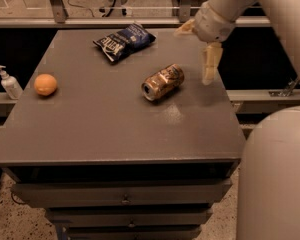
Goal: Knock orange can over
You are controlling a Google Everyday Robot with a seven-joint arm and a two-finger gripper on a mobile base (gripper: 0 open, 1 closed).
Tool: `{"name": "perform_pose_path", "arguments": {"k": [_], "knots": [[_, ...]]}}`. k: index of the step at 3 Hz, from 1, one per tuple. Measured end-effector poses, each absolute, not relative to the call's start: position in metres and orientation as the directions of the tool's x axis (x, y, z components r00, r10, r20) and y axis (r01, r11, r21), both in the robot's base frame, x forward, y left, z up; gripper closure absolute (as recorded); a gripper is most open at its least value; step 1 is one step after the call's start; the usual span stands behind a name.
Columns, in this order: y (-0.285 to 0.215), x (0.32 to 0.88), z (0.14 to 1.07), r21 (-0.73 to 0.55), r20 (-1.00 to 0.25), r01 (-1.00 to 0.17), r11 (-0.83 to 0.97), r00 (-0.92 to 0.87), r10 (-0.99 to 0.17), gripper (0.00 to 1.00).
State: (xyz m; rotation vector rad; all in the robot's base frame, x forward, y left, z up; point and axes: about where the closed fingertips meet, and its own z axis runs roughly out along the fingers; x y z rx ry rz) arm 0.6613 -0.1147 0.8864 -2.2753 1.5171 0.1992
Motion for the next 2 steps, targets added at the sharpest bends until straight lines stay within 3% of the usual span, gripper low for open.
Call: {"name": "perform_pose_path", "arguments": {"k": [1, 2], "knots": [[-0.157, 0.654, 0.914, -0.268, -0.516, -0.957, -0.112, 0.241, -0.822, 0.00], [-0.196, 0.634, 0.926, -0.205, -0.725, -0.973, 0.103, 0.080, -0.684, 0.00]]}}
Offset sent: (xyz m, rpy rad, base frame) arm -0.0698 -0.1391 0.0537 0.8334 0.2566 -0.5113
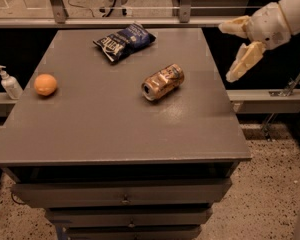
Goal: Knock orange can over
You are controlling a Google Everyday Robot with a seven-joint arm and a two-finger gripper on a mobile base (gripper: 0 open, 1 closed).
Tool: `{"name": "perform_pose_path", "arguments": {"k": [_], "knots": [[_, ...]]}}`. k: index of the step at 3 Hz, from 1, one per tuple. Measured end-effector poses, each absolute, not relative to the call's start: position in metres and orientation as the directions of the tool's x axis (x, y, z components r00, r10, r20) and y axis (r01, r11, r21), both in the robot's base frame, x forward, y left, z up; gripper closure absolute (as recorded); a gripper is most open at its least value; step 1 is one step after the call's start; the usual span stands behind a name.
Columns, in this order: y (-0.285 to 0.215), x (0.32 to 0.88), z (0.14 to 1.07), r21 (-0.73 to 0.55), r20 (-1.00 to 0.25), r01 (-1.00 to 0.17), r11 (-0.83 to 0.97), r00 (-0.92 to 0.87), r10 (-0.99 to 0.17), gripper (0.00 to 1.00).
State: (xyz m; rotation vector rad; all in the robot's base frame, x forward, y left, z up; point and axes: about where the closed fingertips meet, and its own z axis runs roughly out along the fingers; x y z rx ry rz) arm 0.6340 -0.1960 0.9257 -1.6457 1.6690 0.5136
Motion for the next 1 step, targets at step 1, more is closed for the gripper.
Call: {"name": "perform_pose_path", "arguments": {"k": [1], "knots": [[-0.2107, 0.6219, 0.9379, -0.193, -0.775, -0.970, 0.148, 0.058, -0.629, 0.00]]}}
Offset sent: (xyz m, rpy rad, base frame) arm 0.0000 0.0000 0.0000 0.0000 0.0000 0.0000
